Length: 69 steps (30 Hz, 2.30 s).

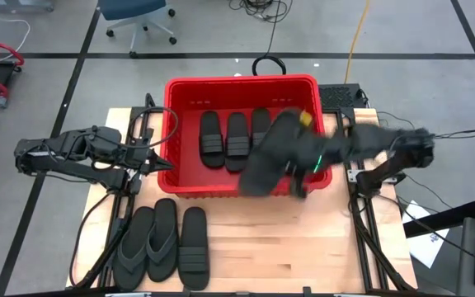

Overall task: Pick and place slides into bin
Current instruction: Put the black slide into the red bin, then adjust the red bin on the table

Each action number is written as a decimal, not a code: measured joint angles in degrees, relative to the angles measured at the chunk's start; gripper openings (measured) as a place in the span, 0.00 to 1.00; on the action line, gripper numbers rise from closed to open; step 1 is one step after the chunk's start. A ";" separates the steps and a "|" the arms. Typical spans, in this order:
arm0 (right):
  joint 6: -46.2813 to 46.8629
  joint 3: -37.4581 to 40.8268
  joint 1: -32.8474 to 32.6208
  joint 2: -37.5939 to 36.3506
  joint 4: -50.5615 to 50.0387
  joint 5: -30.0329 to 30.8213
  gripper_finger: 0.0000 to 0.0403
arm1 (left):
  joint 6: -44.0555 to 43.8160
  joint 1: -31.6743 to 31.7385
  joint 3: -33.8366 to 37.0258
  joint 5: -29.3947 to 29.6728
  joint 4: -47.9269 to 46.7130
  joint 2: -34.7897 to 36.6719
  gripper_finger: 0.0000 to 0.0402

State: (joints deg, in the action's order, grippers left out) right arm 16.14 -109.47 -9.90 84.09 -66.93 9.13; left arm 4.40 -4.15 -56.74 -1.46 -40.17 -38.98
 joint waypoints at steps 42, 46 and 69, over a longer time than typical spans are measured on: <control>-74.86 32.44 60.41 4.15 -4.32 -35.54 0.02 | -9.90 14.37 0.01 9.58 0.99 0.00 0.04; -74.78 32.45 60.29 3.96 -3.04 -30.65 0.09 | -9.88 15.11 0.01 9.55 1.00 0.00 0.04; -58.92 22.98 55.20 -0.23 8.67 -21.10 0.28 | -12.71 15.22 0.01 -1.09 0.46 -2.03 0.04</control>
State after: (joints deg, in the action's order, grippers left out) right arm -42.78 -86.50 45.30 83.86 -58.26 -11.97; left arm -8.30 11.07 -56.73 -2.55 -39.72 -41.01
